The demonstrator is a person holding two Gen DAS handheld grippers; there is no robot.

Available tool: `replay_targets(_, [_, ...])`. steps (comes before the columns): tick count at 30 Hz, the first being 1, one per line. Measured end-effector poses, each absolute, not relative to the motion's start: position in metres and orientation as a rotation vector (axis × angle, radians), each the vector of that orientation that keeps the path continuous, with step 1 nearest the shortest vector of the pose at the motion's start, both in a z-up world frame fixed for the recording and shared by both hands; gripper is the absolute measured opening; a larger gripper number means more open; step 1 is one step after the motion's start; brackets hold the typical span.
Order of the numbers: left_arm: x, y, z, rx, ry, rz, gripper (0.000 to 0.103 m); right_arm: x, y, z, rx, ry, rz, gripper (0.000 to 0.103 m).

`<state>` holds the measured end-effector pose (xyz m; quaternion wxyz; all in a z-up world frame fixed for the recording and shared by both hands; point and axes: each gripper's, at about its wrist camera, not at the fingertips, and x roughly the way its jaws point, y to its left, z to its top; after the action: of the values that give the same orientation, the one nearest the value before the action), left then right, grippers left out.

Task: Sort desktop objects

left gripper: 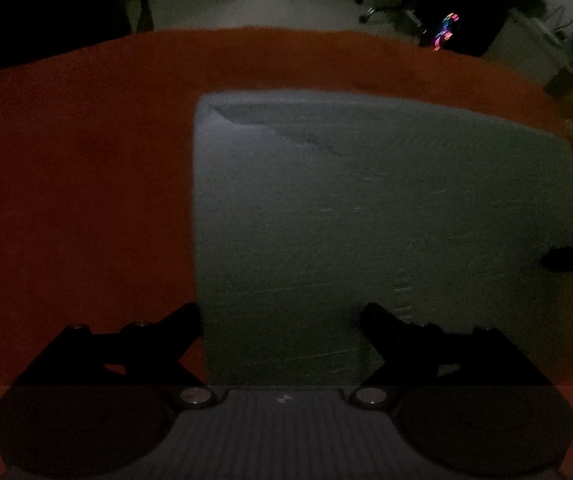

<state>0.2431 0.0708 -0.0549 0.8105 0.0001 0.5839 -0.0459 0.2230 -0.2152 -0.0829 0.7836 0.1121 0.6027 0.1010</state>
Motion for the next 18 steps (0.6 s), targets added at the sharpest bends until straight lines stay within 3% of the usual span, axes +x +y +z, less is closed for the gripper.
replay_targets(3, [0.249,0.069,-0.073,0.016,1.285,-0.096,0.083,0.224,-0.213,-0.091,0.212,1.303,0.21,0.094])
replay_targets(5, [0.248,0.069,-0.084,0.027,1.305,-0.113,0.074,0.225,-0.211,-0.096,0.191,1.304,0.204,0.094])
replay_targets(18, [0.243,0.077,-0.093,0.033,1.277,-0.159,0.073,0.233,-0.213,-0.11,0.177,1.304,0.241,0.094])
